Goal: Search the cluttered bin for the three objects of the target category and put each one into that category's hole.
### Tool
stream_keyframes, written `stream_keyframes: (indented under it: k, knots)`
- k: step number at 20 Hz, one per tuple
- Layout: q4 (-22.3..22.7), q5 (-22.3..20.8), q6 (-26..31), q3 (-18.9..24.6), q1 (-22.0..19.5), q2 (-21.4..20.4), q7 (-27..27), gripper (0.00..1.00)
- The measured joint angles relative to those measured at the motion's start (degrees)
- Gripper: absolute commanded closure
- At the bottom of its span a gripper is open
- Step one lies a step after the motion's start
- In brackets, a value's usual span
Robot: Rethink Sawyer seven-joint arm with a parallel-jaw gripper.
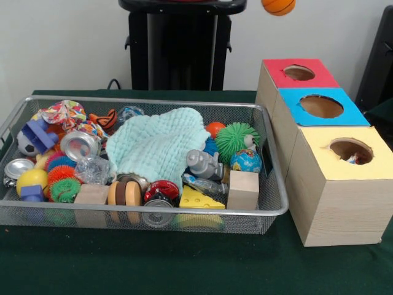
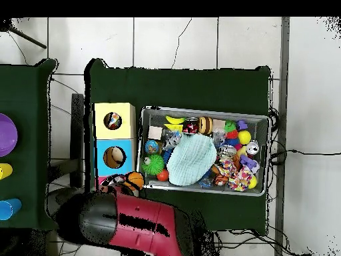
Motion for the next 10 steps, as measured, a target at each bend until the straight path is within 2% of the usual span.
stream_keyframes:
  k: [5,10]
  knots:
    - [-0.13,1.24,2.21,-1.53,4.68,-0.96,4.32,1.0]
    - [-0.18,1.33,2.3,-2.27,6.78,-1.4,7.15,1.0]
